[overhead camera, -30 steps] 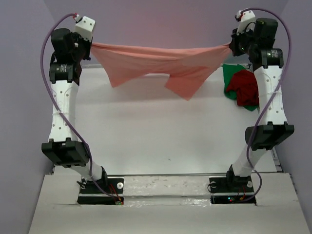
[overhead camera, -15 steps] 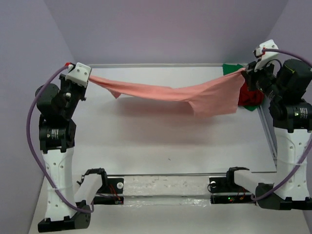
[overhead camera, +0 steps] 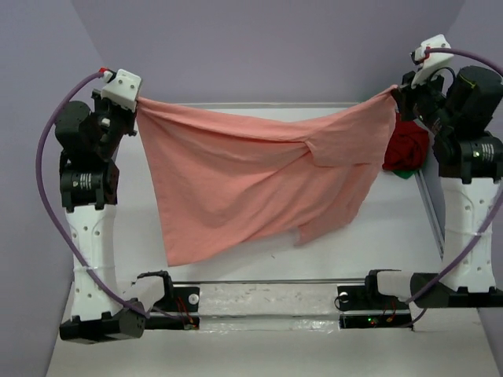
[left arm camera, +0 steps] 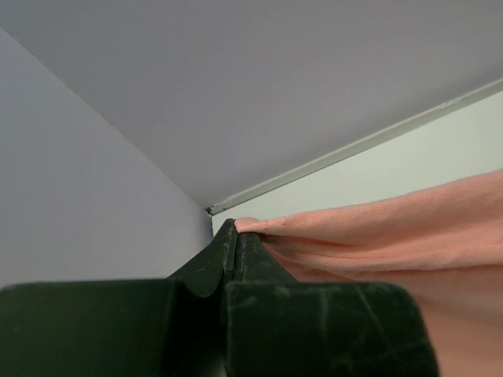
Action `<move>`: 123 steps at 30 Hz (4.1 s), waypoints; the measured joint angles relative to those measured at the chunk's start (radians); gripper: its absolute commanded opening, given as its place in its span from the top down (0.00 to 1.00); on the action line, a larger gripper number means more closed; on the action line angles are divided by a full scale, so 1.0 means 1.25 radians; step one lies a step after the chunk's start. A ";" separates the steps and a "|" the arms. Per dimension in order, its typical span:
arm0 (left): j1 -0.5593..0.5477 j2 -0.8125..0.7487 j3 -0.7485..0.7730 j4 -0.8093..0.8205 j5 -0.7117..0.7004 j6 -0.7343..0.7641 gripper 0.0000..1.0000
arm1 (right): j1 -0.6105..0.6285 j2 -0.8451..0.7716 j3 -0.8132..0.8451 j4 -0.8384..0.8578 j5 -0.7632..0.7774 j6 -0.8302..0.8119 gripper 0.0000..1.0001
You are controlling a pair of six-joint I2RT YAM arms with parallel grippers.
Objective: Fold and stack the t-shirts
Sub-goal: Flatten out the tshirt
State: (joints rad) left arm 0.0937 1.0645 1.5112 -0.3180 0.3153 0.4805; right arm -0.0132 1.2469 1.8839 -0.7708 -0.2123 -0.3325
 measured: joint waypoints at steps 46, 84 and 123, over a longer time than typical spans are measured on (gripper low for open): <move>0.036 -0.316 -0.282 -0.230 0.196 0.136 0.01 | 0.000 -0.233 -0.281 -0.208 -0.005 0.012 0.00; -0.148 0.576 -0.085 -0.136 0.036 0.017 1.00 | 0.023 0.635 -0.063 -0.148 -0.228 -0.021 1.00; -0.178 1.017 0.417 -0.345 -0.164 -0.025 1.00 | 0.043 1.046 0.393 -0.285 -0.107 -0.021 1.00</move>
State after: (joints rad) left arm -0.1287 2.3360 2.0331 -0.7490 0.1097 0.4496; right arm 0.0410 2.5538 2.3756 -1.1271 -0.3458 -0.3584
